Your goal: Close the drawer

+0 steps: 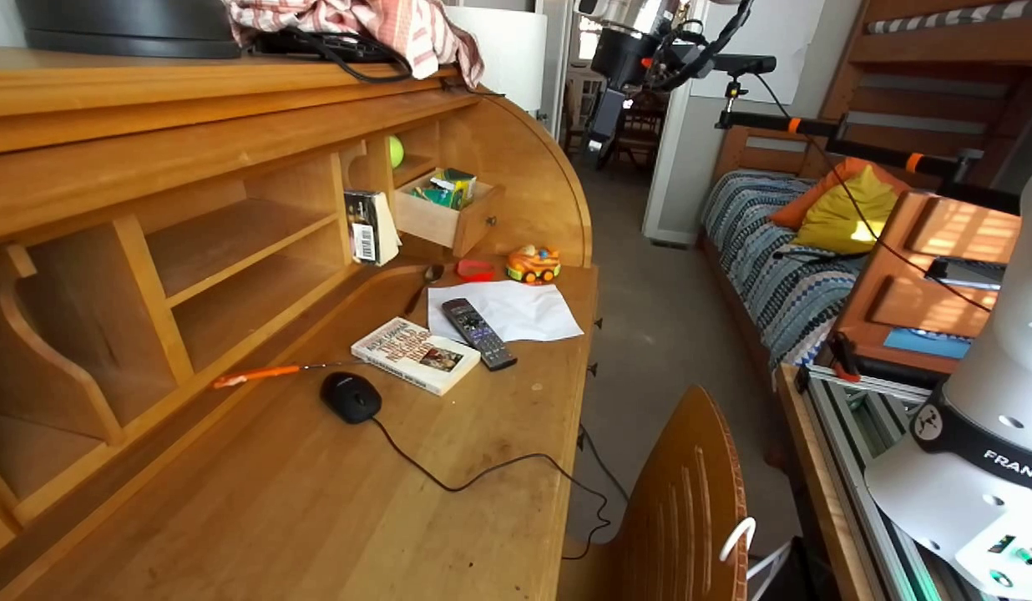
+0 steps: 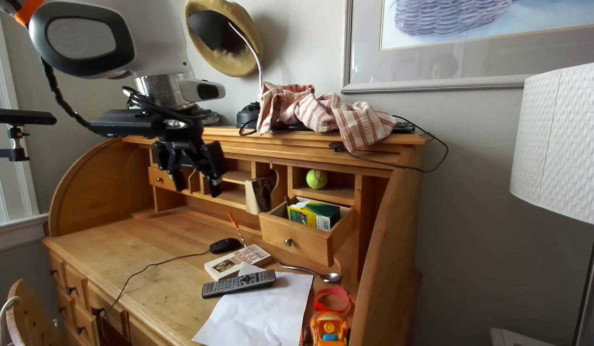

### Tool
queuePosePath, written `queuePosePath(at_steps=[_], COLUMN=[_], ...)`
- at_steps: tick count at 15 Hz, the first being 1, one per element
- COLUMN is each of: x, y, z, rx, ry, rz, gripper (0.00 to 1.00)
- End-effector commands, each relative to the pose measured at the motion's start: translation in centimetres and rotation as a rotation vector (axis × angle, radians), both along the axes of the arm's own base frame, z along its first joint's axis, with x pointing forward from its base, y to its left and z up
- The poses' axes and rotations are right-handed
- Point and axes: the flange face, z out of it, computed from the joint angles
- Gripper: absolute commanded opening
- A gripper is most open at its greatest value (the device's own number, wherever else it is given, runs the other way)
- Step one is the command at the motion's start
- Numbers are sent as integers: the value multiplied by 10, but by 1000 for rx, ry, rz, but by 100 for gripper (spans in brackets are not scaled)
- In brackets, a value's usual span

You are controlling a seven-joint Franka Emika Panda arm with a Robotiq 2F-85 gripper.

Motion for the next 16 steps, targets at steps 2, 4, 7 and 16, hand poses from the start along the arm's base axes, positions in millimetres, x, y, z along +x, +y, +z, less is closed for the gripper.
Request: queuePosePath(at_steps=[2,4,7,16], x=[1,3,10,47], y=[-2,0,-16,-87], z=[-5,-2,-17,-95], rx=[-4,-6,-6,-12], ry=[2,-3,17,-124], rz=[-5,-1,-59,-237], gripper=[100,100,100,100])
